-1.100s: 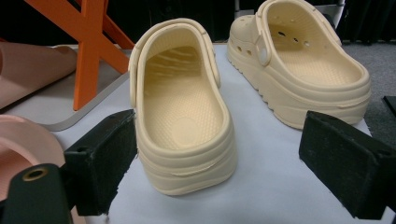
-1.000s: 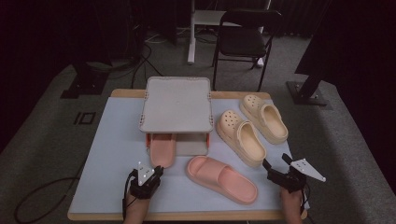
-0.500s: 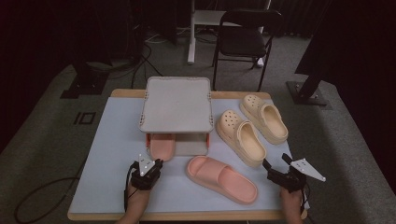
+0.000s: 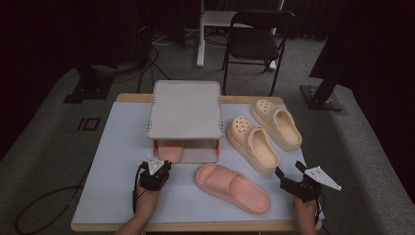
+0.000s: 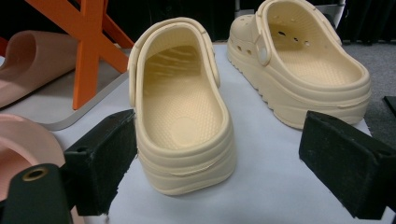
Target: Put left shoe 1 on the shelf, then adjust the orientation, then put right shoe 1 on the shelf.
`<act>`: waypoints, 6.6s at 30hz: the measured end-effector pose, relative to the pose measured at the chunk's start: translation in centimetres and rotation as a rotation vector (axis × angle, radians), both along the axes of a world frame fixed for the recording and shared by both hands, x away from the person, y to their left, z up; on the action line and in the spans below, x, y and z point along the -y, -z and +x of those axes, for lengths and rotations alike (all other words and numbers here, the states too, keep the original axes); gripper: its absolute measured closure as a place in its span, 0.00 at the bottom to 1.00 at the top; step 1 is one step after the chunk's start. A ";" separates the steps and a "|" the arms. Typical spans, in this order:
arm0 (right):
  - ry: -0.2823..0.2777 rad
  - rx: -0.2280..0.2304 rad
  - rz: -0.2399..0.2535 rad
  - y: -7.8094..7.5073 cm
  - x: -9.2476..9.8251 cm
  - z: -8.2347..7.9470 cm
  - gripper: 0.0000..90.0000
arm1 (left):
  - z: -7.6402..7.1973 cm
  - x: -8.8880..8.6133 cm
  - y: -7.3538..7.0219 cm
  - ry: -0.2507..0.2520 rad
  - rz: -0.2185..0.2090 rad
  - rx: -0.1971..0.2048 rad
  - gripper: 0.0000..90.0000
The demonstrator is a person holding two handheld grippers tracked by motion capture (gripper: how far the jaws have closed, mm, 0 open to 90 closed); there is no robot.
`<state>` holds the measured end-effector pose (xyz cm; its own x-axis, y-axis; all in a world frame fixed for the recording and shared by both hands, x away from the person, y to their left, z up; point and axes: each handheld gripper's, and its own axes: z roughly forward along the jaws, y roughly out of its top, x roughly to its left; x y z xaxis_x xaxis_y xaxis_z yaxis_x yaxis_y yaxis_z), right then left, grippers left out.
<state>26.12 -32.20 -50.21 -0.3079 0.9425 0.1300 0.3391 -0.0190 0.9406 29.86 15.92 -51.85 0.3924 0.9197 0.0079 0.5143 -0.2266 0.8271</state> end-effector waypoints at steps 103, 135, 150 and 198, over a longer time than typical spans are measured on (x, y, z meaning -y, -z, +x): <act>-0.278 -0.202 -0.132 -1.9 -2.8 13.9 0.86 | -5.3 -11.2 -0.5 0.037 -0.185 0.141 0.01; -0.280 -0.228 -0.103 -2.0 -2.0 12.5 0.86 | -5.5 -11.3 -0.6 0.044 -0.197 0.150 0.01; -0.215 -0.178 -0.058 -7.8 -2.2 12.3 0.86 | -5.5 -11.6 -0.8 0.039 -0.195 0.161 0.01; -0.274 -0.090 0.007 -19.6 -12.6 14.6 0.86 | -5.5 -11.6 -0.5 0.057 -0.180 0.167 0.01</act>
